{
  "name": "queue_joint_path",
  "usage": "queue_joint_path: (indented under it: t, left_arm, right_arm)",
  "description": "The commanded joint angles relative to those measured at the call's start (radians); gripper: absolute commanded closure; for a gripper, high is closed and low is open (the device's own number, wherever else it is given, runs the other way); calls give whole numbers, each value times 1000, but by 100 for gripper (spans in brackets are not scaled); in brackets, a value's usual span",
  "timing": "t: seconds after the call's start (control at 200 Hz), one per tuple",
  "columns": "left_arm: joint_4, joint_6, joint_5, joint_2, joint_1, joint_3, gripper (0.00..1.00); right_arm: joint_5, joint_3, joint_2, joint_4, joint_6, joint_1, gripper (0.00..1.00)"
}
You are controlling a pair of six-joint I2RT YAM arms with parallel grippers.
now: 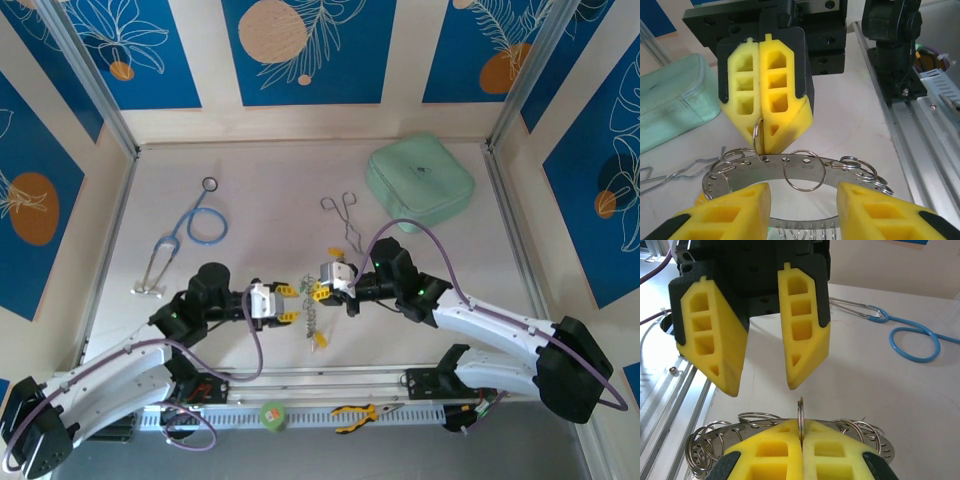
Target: Put the keys on the keyring
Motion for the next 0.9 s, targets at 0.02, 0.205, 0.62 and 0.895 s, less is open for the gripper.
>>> queue_joint_path:
  t: [0.02,0.205,0.62,0.895]
  left_arm:
    - [46,76,-121,1,-40,-19,60]
    - [72,117,-179,34,-76,-18,54]
    - [138,135,-241,56,-106,-23,54]
    - [143,141,-263,35,-108,-30,63]
  right_arm:
    - [-17,28,-1,31,28,1,100]
    - [-27,26,-3,40,37,1,100]
    - [-34,25,-1,53,50,2,100]
    - [-31,19,-3,52,50,2,100]
